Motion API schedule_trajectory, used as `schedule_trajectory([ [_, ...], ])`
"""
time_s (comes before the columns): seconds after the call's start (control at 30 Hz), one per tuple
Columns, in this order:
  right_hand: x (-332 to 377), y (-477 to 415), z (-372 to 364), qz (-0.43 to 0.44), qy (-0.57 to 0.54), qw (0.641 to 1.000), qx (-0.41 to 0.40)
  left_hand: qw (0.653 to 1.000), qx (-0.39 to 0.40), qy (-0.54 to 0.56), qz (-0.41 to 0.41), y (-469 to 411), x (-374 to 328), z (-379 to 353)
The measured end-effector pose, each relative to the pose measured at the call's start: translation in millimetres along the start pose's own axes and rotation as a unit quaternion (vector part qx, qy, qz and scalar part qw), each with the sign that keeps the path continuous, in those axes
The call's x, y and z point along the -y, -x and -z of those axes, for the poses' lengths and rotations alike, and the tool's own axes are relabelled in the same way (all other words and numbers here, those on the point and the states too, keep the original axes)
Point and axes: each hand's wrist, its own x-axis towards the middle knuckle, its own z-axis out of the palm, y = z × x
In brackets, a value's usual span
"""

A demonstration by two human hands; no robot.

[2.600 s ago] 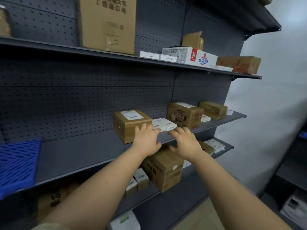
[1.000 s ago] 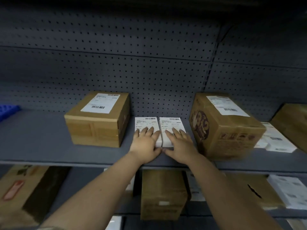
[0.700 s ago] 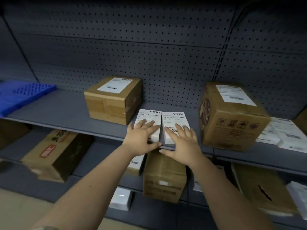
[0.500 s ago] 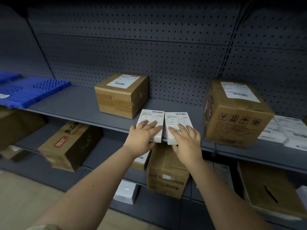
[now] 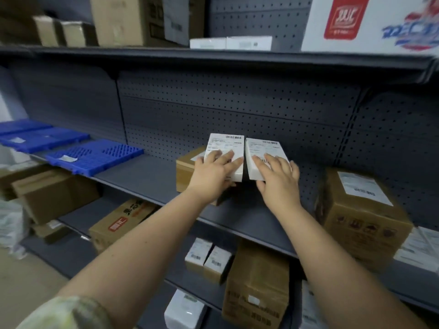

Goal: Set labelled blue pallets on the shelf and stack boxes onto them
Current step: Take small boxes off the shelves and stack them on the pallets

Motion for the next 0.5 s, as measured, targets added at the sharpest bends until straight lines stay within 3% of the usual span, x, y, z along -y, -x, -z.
schedule_trajectory([
  [0.23, 115.4, -82.2, -17.0, 0.098, -0.030, 0.995, 0.004, 0.994, -0.019, -0.029, 0.107, 28.4, 126.1, 42.7],
  [0.5, 341.5, -104.9, -93.7, 0.215, -0.135, 0.964, 0.076, 0.969, 0.032, -0.087, 0.228, 158.2, 314.8, 49.7],
])
